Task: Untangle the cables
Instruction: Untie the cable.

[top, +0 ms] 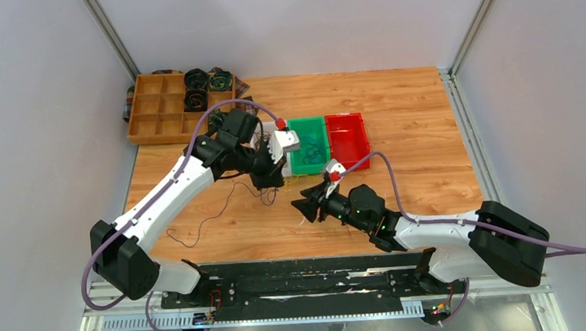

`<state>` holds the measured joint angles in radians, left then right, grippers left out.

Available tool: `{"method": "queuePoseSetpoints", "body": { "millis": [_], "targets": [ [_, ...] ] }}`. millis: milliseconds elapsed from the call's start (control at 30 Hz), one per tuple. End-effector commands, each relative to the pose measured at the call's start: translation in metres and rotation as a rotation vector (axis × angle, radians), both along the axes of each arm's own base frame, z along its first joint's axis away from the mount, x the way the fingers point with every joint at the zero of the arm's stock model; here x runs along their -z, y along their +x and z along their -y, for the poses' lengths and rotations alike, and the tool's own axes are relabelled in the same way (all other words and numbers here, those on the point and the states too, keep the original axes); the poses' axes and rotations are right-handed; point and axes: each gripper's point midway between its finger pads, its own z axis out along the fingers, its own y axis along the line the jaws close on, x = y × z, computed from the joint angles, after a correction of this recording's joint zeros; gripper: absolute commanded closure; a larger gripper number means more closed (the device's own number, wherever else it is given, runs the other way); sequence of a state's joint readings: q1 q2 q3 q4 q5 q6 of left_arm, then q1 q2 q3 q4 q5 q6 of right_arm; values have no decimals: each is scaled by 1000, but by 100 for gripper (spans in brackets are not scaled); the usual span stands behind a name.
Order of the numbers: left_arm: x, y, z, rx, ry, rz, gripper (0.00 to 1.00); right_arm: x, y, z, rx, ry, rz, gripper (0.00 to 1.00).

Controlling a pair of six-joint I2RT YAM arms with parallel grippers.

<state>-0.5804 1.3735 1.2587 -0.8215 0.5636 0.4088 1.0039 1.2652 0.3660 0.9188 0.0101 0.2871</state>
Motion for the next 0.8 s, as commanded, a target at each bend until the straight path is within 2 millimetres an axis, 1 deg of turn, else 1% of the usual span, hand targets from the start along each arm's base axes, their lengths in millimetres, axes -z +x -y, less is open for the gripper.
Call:
{"method": "queuePoseSetpoints", "body": {
  "millis": [0, 133, 300, 367, 467, 633, 767],
  "targets": [
    [-27, -16, 12, 1, -85, -65, 99, -30, -8, -9, -34, 4, 88, 55],
    [-40, -18, 18, -32, -124, -110, 99, -45, -12, -11, -36, 63, 80, 55],
    [-60, -17, 29, -82, -201, -154, 99, -58, -15, -23, -23, 165, 52, 56],
    [-69, -17, 32, -95, -235, -163, 99, -64, -16, -29, -25, 186, 66, 56],
    [-79, -18, 35, -101, -261, -172, 99, -70, -14, -32, 7, 195, 72, 57],
    [-80, -20, 33, -120, -265, -180, 99, -82, -10, -32, 27, 228, 86, 63],
    [-79, -19, 30, -139, -263, -166, 99, -85, -11, -34, 17, 237, 82, 67]
  ]
}}
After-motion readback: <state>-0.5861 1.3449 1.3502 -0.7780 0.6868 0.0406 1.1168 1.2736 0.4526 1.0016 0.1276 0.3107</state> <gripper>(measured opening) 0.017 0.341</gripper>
